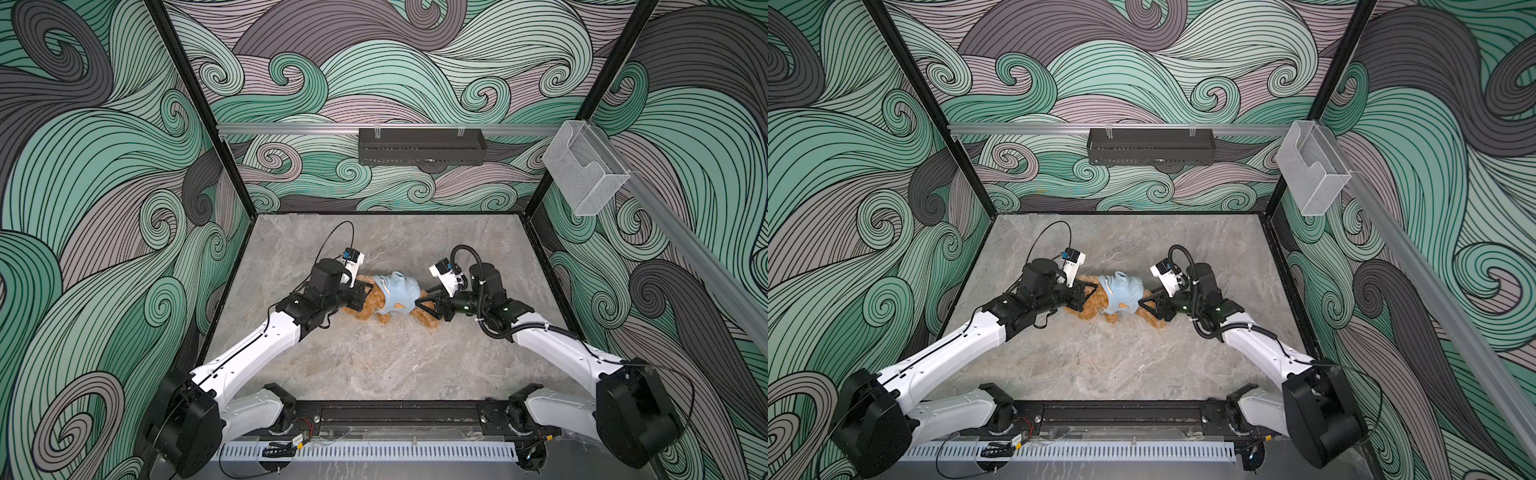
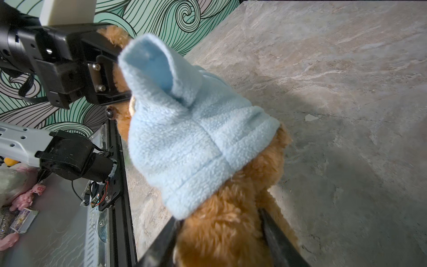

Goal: Dress the teddy bear

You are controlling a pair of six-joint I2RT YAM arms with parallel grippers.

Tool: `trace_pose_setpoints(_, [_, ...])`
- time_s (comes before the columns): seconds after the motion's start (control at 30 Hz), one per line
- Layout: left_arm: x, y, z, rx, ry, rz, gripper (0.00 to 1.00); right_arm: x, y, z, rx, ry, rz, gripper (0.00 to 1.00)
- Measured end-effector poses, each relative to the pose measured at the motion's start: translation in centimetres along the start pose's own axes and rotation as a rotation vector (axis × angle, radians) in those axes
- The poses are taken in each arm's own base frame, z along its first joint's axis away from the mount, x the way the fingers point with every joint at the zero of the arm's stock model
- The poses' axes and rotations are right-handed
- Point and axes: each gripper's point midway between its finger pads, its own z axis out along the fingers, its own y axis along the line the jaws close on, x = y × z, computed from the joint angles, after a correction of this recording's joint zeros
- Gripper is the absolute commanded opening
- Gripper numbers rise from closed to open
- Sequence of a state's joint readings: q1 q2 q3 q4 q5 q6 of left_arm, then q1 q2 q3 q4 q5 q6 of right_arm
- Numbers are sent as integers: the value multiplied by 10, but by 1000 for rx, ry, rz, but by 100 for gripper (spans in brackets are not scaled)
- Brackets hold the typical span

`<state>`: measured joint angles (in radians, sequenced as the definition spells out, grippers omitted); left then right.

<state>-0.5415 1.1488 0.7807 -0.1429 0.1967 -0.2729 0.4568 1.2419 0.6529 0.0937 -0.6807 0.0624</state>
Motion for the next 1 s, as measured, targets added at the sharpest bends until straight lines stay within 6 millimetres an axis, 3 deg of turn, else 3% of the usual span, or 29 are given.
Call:
trace_pose_setpoints(0.43, [5, -1, 6, 23, 23, -16, 0, -9, 7, 12, -80, -52, -38, 42])
trace_pose_setpoints(0.67, [4, 2, 6, 6, 20, -17, 0, -6, -2, 4, 13, -40, -61, 31])
trace_pose_setpoints(0.87, [11, 4, 7, 0, 32, -18, 0, 1, -8, -1, 70, -10, -51, 43])
trace_pose_setpoints(1.0, [11, 5, 6, -7, 31, -15, 0, -3, -4, -11, 91, -22, -67, 57])
